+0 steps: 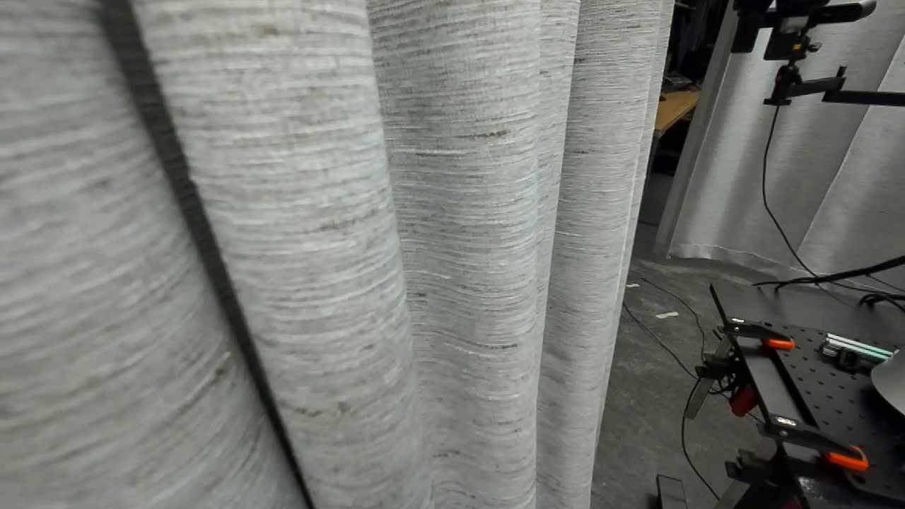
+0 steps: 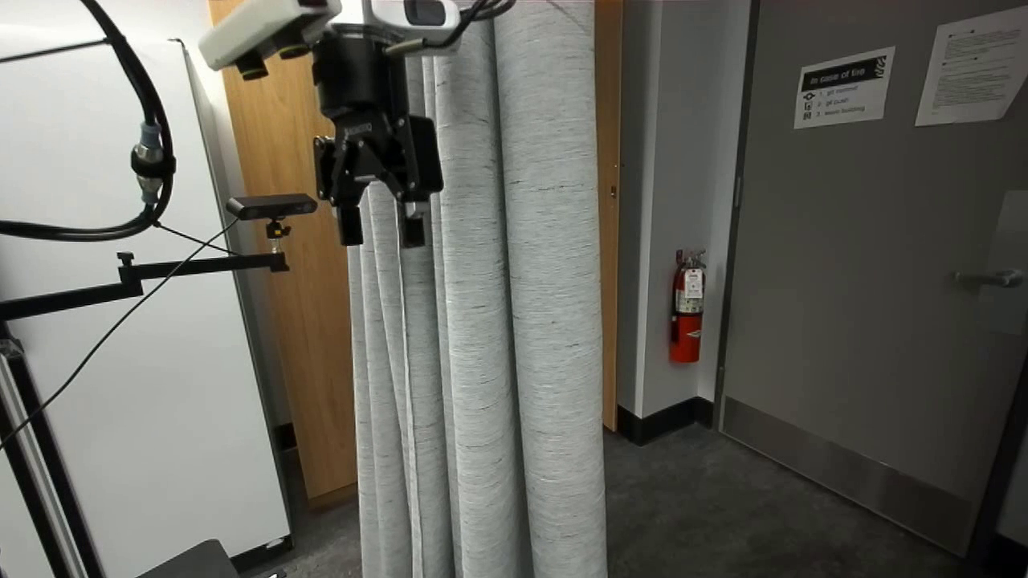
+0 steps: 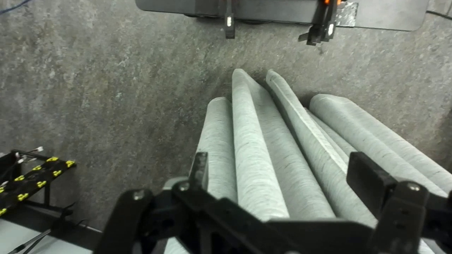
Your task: Close the curtains
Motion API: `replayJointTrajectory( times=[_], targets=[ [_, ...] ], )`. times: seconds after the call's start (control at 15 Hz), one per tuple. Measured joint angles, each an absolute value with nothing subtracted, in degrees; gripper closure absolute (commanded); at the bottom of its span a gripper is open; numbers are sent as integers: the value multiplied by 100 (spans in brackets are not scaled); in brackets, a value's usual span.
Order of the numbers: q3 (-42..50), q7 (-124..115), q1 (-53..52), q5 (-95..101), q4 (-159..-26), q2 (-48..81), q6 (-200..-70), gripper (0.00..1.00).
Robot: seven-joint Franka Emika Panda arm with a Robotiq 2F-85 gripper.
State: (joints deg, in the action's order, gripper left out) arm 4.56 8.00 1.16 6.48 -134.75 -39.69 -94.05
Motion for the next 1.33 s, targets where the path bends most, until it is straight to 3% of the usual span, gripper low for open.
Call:
replayJointTrajectory(
  times=[1.33],
  targets=[
    [858, 2500, 120, 1775, -12922, -2708, -12567, 0]
  ],
)
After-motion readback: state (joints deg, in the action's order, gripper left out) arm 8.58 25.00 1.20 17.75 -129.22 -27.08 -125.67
